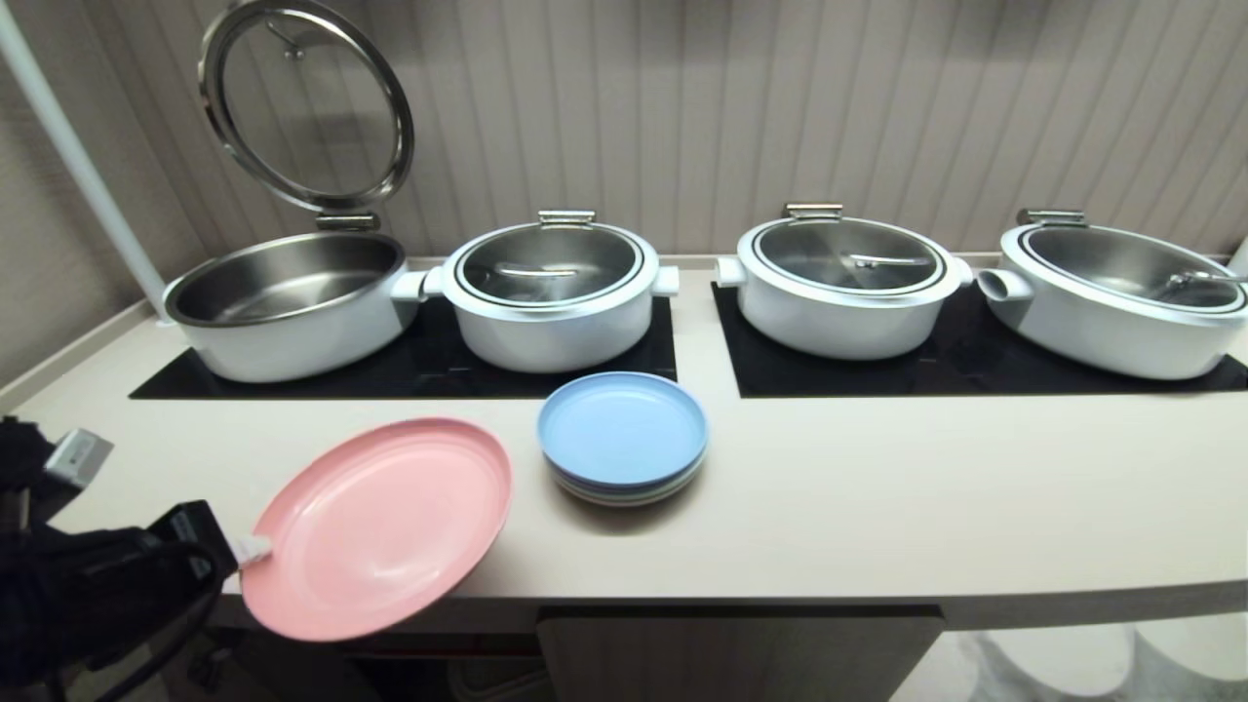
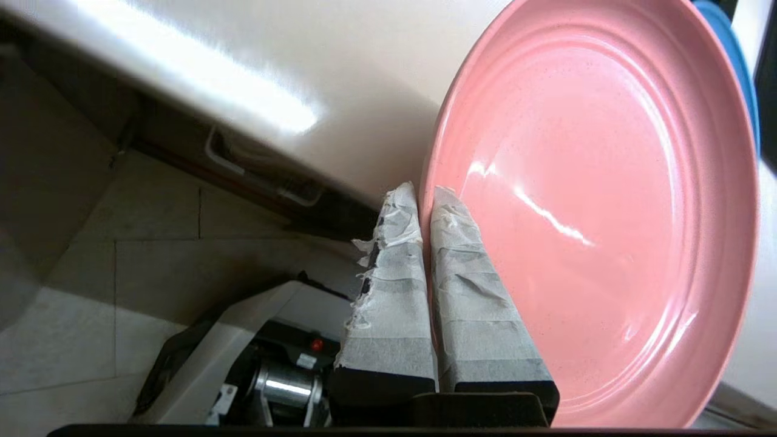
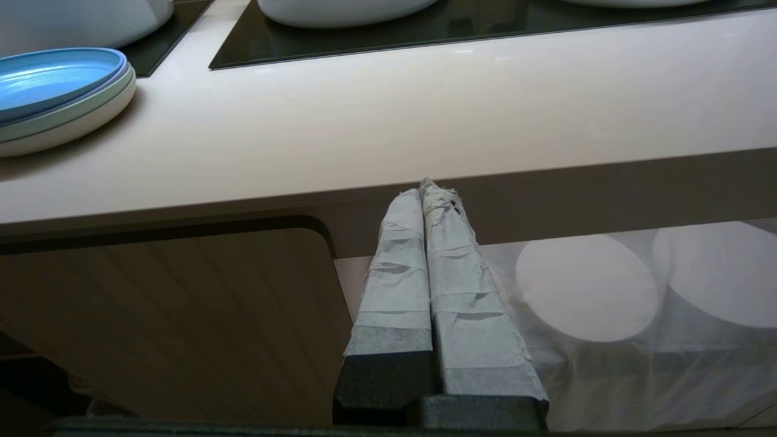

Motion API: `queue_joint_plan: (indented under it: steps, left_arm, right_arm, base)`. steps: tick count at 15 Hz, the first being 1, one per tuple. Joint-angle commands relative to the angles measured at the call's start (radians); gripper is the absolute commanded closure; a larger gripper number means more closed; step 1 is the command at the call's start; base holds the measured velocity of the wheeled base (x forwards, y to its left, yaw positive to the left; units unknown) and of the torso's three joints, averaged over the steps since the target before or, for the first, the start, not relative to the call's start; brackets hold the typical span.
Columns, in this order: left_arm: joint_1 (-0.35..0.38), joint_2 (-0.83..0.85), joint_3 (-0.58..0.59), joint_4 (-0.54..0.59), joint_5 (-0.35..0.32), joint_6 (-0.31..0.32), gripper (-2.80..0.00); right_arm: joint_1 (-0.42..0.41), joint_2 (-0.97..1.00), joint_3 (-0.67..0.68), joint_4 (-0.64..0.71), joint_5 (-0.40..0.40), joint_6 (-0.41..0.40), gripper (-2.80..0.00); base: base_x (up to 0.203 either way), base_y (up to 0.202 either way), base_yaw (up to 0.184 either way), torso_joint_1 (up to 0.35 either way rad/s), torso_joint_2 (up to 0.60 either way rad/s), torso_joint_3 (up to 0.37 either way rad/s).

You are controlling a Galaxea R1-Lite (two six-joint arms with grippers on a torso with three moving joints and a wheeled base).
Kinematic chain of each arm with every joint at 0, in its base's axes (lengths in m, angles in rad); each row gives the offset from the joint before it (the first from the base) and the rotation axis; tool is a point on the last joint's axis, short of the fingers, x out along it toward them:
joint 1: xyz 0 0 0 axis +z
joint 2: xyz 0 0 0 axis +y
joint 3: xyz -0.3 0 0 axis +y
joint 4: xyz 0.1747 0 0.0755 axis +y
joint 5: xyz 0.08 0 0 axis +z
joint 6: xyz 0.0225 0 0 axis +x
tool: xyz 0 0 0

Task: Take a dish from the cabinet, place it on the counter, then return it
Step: Place it on the table

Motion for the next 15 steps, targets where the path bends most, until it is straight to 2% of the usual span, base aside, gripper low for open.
queue_joint_plan:
  steps: [1,9,13,15]
  left_arm:
    - [0.012,0.135,-0.034,-0.058,-0.001,-0.002,0.0]
    - [0.019,0.403,-0.151,-0.21,0.001,0.005,0.0]
    - [0.081,0.45,-0.173,-0.236,0.005,0.008,0.0]
    - [0.112,0.454,-0.172,-0.236,0.005,0.044,0.0]
  right_arm:
    - [0.0,0.0,0.0,0.0,0.0,0.001,0.0]
    - [0.0,0.0,0.0,0.0,0.0,0.001,0.0]
    - [0.0,0.0,0.0,-0.001,0.0,0.001,0.0]
    - [0.0,0.0,0.0,-0.001,0.0,0.001,0.0]
  base:
    - [0.0,0.0,0.0,0.0,0.0,0.0]
    - [0.0,0.0,0.0,0.0,0.0,0.0]
    - [0.0,0.0,0.0,0.0,0.0,0.0]
    - [0.0,0.0,0.0,0.0,0.0,0.0]
